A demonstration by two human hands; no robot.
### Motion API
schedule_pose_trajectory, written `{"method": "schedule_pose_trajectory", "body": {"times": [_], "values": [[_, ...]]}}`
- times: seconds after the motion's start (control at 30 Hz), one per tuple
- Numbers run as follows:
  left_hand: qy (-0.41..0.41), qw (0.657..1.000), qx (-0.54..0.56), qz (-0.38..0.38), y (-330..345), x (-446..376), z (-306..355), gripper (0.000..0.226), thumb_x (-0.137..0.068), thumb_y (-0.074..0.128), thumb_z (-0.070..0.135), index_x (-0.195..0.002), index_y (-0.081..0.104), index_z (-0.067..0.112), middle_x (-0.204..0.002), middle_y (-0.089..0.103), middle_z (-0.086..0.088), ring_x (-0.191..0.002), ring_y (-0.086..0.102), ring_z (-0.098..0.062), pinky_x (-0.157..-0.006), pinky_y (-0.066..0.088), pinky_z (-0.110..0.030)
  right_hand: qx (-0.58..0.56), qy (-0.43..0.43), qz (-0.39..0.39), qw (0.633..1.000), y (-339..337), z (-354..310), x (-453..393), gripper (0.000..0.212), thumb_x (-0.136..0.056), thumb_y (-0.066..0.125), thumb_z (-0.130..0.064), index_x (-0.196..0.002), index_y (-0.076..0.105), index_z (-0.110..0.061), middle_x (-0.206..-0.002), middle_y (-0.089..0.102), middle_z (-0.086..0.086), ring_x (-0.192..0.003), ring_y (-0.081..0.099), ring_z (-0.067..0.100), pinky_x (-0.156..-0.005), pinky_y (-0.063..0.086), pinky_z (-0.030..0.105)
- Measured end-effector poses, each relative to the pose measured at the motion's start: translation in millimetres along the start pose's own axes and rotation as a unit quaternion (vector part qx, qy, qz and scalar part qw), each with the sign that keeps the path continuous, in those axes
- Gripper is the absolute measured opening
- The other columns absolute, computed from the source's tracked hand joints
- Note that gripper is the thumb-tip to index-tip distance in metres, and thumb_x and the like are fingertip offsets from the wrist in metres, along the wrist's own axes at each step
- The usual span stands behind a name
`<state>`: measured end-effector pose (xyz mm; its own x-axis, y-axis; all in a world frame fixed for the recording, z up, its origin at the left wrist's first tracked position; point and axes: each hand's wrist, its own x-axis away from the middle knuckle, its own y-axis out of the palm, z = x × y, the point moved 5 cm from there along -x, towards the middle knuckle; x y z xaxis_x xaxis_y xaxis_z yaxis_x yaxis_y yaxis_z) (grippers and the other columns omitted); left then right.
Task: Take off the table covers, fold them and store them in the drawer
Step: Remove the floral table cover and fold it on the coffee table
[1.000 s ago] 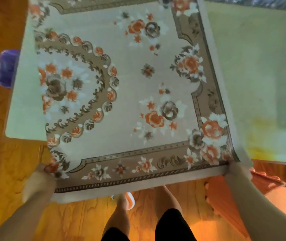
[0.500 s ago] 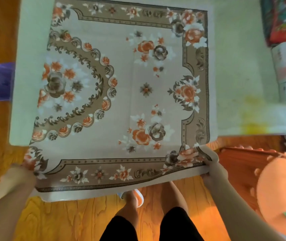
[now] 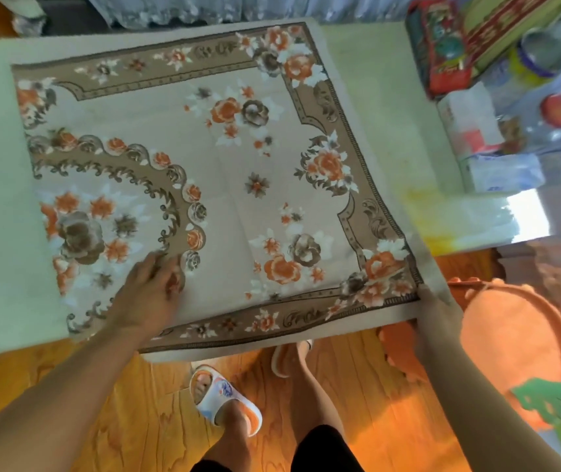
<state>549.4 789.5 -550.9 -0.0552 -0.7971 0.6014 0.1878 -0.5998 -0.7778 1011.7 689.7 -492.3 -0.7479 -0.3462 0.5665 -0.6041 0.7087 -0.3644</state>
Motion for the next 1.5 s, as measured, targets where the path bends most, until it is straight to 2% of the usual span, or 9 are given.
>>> {"method": "schedule_pose_trajectory", "body": {"times": [0.13, 0.23, 0.4, 0.5, 0.57, 0.63, 0.8, 1.03, 1.5], "values": [[-0.031, 0.990, -0.046, -0.130, 20.0, -35.2, 23.6, 0.064, -0.106, 0.032, 0.042, -0.162, 0.001, 0.038, -0.169, -0.019, 0.003, -0.157, 0.001, -0.027, -0.125, 0.021, -0.049, -0.008, 0.118, 0.078, 0.990, -24.8, 15.5, -55.3, 0.016, -0.092, 0.062, -0.008, -0.106, 0.065, -0.013, -0.094, 0.068, 0.008, -0.078, 0.065, 0.025, -0.076, 0.056, 0.042], [-0.076, 0.983, -0.068, -0.152, 36.3, -40.6, 20.8, 0.072, -0.104, 0.032, 0.038, -0.160, -0.012, 0.034, -0.165, -0.030, 0.001, -0.157, 0.001, -0.033, -0.124, 0.022, -0.051, 0.027, 0.190, 0.095, 0.977, -50.7, 42.3, -78.9, 0.019, -0.093, 0.063, -0.008, -0.112, 0.058, -0.008, -0.086, 0.061, 0.010, -0.074, 0.060, 0.026, -0.079, 0.056, 0.047], [-0.142, 0.966, -0.126, -0.175, 31.6, -38.4, 40.8, 0.082, -0.100, 0.041, 0.033, -0.161, -0.013, 0.027, -0.167, -0.024, -0.006, -0.155, 0.007, -0.038, -0.121, 0.026, -0.054, 0.016, 0.147, 0.085, 0.985, -84.0, 58.2, -97.1, 0.024, -0.093, 0.069, -0.011, -0.115, 0.059, -0.006, -0.100, 0.064, 0.012, -0.089, 0.062, 0.031, -0.079, 0.056, 0.046], [-0.176, 0.959, -0.152, -0.163, 15.1, -46.4, 89.7, 0.076, -0.100, 0.046, 0.032, -0.161, 0.004, 0.014, -0.166, -0.002, -0.017, -0.148, 0.024, -0.040, -0.117, 0.033, -0.048, 0.029, 0.100, 0.059, 0.993, -90.7, 56.8, -103.4, 0.013, -0.099, 0.062, -0.022, -0.105, 0.063, -0.010, -0.102, 0.063, 0.013, -0.092, 0.063, 0.032, -0.081, 0.058, 0.049], [-0.090, 0.979, -0.162, -0.086, 3.5, -59.5, 153.7, 0.062, -0.098, 0.046, 0.025, -0.156, 0.025, 0.017, -0.158, 0.021, -0.015, -0.138, 0.036, -0.039, -0.107, 0.040, -0.047, 0.036, 0.082, 0.042, 0.995, -91.8, 57.9, -105.7, 0.013, -0.100, 0.060, -0.026, -0.094, 0.066, -0.016, -0.099, 0.064, 0.012, -0.095, 0.064, 0.034, -0.083, 0.058, 0.056], [0.044, 0.988, -0.137, -0.053, 3.4, -71.1, 227.8, 0.052, -0.099, 0.044, 0.023, -0.150, 0.036, 0.027, -0.159, 0.023, -0.010, -0.138, 0.034, -0.038, -0.105, 0.040, -0.050, 0.015, 0.097, 0.037, 0.994, -92.5, 63.1, -106.0, 0.015, -0.102, 0.058, -0.025, -0.094, 0.067, -0.016, -0.098, 0.064, 0.010, -0.093, 0.064, 0.030, -0.082, 0.059, 0.051], [0.067, 0.975, -0.127, -0.168, 37.3, -106.3, 315.8, 0.077, -0.100, 0.050, 0.027, -0.161, 0.005, 0.038, -0.168, -0.017, -0.002, -0.153, -0.002, -0.039, -0.122, 0.023, -0.056, -0.047, 0.136, 0.044, 0.989, -92.9, 78.5, -103.6, 0.021, -0.102, 0.058, -0.023, -0.093, 0.071, -0.010, -0.096, 0.066, 0.009, -0.086, 0.063, 0.025, -0.072, 0.056, 0.037], [0.064, 0.948, -0.258, -0.177, 40.7, -117.2, 305.8, 0.086, -0.099, 0.048, 0.035, -0.158, -0.014, 0.040, -0.166, -0.024, -0.010, -0.154, 0.002, -0.041, -0.117, 0.027, -0.061, -0.023, 0.124, 0.051, 0.991, -102.0, 89.8, -124.8, 0.009, -0.094, 0.067, -0.015, -0.089, 0.075, -0.016, -0.095, 0.072, 0.012, -0.095, 0.068, 0.035, -0.080, 0.060, 0.054], [0.082, 0.931, -0.289, -0.207, 20.3, -118.4, 227.0, 0.094, -0.102, 0.050, 0.039, -0.153, -0.029, 0.041, -0.161, -0.038, 0.004, -0.156, -0.012, -0.033, -0.120, 0.025, -0.060, -0.035, 0.126, -0.061, 0.990, -108.2, 79.6, -143.4, 0.015, -0.100, 0.059, -0.012, -0.103, 0.072, -0.006, -0.098, 0.070, 0.017, -0.083, 0.069, 0.025, -0.071, 0.062, 0.036]]}}
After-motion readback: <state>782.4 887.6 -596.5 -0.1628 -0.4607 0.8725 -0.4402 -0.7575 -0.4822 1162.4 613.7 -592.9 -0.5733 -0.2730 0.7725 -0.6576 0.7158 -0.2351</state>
